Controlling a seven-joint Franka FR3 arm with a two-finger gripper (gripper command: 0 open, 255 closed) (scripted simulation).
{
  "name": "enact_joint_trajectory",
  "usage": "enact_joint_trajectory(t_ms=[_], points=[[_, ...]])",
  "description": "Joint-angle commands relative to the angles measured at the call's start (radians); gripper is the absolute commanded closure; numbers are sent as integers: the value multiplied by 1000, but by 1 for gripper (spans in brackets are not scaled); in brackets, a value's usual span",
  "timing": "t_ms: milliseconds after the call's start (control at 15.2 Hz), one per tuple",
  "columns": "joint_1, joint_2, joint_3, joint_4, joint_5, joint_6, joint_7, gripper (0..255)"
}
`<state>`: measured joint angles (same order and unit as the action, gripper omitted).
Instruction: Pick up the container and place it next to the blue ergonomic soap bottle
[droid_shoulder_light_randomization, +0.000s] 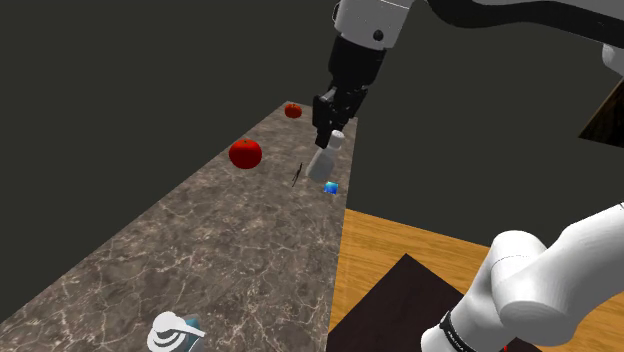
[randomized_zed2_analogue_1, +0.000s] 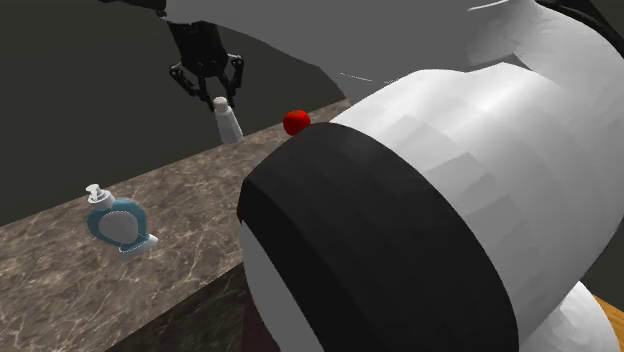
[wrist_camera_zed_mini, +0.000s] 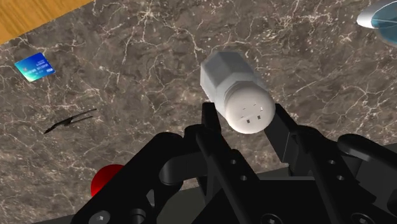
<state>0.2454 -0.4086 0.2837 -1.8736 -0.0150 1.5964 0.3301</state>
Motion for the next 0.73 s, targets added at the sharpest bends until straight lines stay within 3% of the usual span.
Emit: enact_joint_trajectory(t_ms=[0, 660], points=[[16, -14, 35, -4, 12, -12, 49, 255], [79, 5, 225, 59, 53, -63, 297, 255]])
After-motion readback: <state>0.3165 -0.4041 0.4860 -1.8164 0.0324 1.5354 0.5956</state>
